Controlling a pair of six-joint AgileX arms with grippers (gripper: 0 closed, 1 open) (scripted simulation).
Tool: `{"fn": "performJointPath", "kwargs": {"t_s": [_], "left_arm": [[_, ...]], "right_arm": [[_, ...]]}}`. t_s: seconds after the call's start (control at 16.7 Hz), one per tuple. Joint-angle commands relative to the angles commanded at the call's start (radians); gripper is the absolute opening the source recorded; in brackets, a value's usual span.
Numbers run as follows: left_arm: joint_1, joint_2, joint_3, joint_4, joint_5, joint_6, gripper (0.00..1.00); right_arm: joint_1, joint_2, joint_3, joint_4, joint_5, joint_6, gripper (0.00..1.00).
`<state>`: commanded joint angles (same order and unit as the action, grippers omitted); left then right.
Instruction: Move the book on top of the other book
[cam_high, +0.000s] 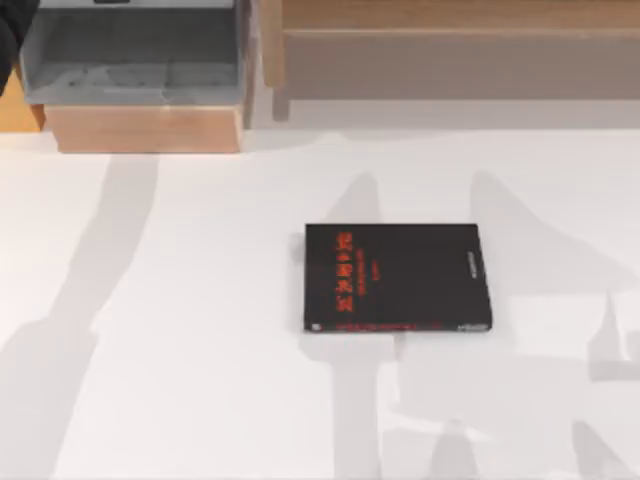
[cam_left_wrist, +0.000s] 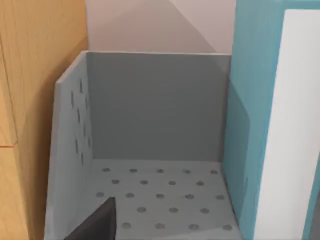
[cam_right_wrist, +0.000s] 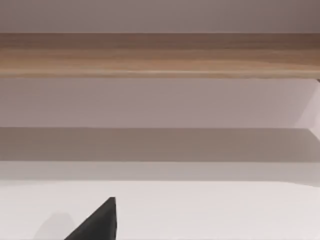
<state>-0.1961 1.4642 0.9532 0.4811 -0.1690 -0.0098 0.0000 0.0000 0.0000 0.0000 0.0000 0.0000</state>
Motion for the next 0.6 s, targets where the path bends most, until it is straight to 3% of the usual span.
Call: {"fn": "performJointPath", "kwargs": {"t_s": [0.3, 0.6], "left_arm": [[-0.049, 0.345, 0.235, 0.119, -0.041, -0.002, 1.0], [-0.067, 0.454, 0.32, 0.162, -0.056, -0.002, 1.0]], "right_arm": [[0.0, 0.0, 0.0, 0.0, 0.0, 0.0, 1.0], [0.0, 0.0, 0.0, 0.0, 0.0, 0.0, 1.0]]}}
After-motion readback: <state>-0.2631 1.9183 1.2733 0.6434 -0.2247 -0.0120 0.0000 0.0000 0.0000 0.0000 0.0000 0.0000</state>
